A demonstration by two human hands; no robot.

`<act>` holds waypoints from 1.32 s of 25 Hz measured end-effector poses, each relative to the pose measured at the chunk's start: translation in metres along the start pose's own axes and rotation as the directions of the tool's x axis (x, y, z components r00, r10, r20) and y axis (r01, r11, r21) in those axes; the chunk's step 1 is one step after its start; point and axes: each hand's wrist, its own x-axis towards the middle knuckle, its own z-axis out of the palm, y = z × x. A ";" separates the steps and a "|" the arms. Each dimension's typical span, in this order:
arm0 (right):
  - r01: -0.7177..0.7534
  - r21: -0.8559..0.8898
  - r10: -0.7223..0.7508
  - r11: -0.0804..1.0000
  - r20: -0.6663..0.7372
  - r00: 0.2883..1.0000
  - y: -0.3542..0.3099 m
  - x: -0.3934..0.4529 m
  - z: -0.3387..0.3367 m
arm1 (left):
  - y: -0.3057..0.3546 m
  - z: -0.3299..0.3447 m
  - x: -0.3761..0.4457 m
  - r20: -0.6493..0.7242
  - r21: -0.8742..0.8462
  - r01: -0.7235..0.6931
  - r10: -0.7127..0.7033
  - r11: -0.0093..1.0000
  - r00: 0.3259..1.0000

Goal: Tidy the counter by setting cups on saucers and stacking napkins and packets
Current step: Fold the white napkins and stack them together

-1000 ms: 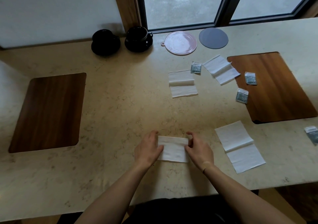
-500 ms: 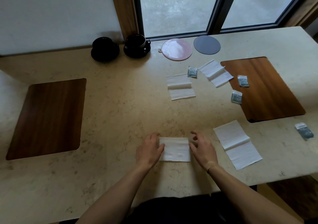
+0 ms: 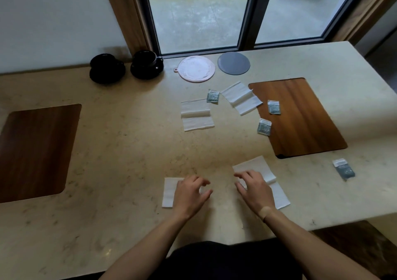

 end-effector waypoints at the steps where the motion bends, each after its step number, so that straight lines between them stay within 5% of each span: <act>1: 0.004 -0.013 -0.004 1.000 -0.006 1.000 0.015 0.000 -0.007 | 0.012 0.006 0.003 0.007 0.002 -0.001 0.001 1.000 1.000; 13: 0.148 -0.173 -0.130 0.974 0.110 0.985 0.128 0.012 -0.047 | 0.102 0.065 0.018 0.108 0.144 0.019 -0.035 0.989 0.994; 23: 0.189 -0.151 -0.184 0.970 0.051 0.982 0.138 0.018 -0.047 | 0.117 0.084 0.022 0.059 0.218 0.102 -0.118 0.971 0.991; 33: 0.197 -0.044 -0.194 0.980 0.057 0.979 0.129 0.016 -0.057 | 0.117 0.086 0.027 -0.004 0.116 0.137 -0.137 0.984 0.991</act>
